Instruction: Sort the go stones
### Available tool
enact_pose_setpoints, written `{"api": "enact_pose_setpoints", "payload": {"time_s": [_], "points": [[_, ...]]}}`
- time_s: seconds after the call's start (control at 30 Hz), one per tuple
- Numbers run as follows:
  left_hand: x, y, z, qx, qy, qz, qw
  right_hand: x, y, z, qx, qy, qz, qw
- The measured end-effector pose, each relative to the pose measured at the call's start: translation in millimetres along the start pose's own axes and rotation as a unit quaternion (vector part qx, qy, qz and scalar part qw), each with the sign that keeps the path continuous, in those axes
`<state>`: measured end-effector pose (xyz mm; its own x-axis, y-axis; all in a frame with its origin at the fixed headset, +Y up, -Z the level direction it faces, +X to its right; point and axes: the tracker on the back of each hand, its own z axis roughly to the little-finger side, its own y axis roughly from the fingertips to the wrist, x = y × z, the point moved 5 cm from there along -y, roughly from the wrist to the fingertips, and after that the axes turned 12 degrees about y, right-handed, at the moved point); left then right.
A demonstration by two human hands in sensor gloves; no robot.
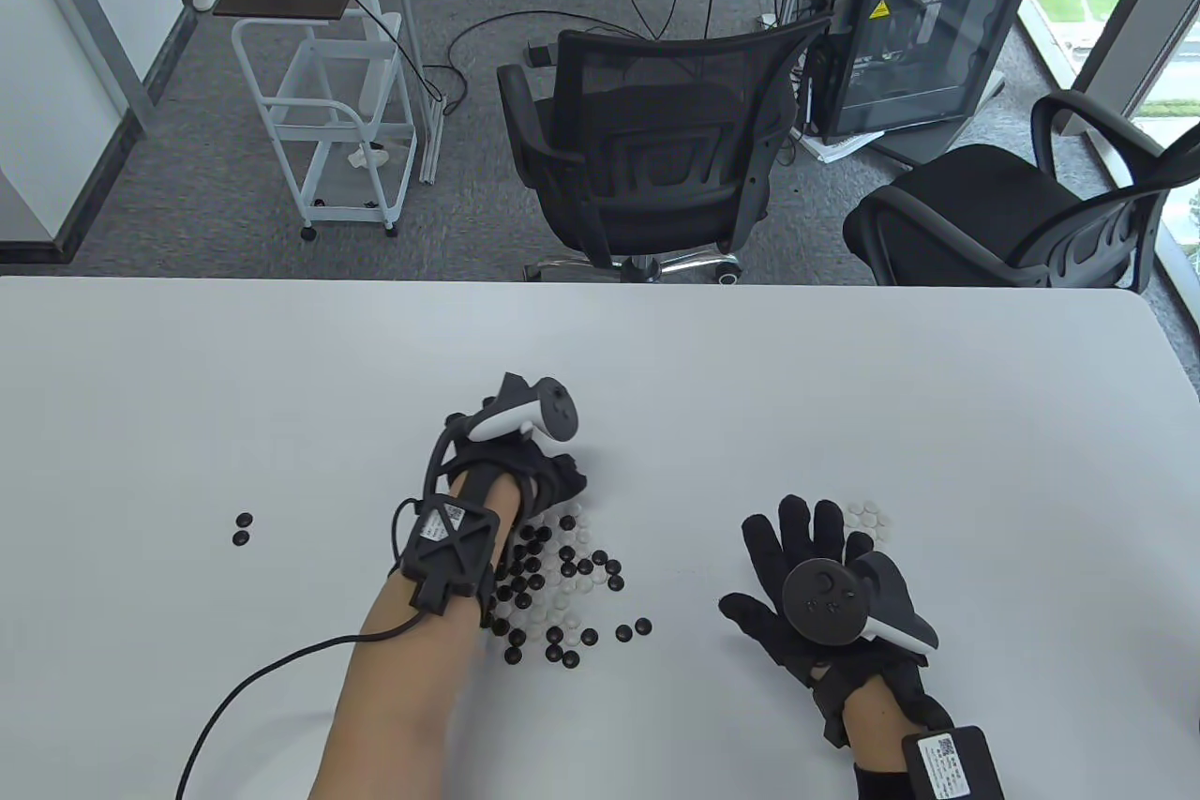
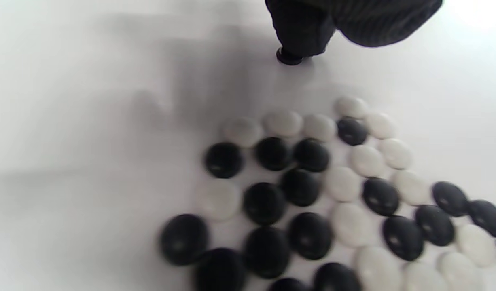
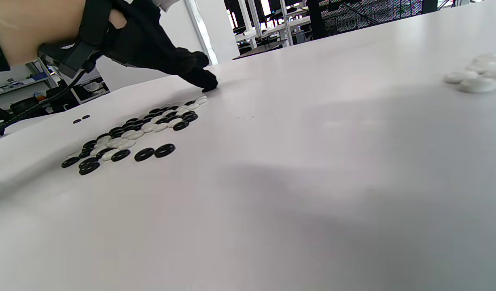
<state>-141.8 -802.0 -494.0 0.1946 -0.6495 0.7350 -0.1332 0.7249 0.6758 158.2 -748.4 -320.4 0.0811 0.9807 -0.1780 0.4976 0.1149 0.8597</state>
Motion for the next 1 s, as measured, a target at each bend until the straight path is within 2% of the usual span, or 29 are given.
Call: {"api": "enact_pose_setpoints", "payload": {"time_s": [0.2, 0.33, 0.43, 0.63, 1.0], "points": [[-19, 32, 118, -0.089, 0.046, -0.017, 0.995, -1, 0, 2, -0.003, 0.000, -0.011, 1.000], [-19, 54, 184, -0.133, 0.088, -0.023, 0.987, -2, -1, 2, -0.005, 0.001, -0.016, 1.000], [-17, 68, 217, -0.156, 0.098, -0.031, 0.982, -2, -1, 2, -0.006, 0.001, -0.019, 1.000], [-12, 83, 251, -0.183, 0.112, -0.036, 0.976, -3, -1, 4, -0.011, -0.003, -0.024, 1.000], [-12, 93, 271, -0.211, 0.113, -0.039, 0.970, -6, -2, 4, -0.008, -0.008, -0.038, 0.999]]}}
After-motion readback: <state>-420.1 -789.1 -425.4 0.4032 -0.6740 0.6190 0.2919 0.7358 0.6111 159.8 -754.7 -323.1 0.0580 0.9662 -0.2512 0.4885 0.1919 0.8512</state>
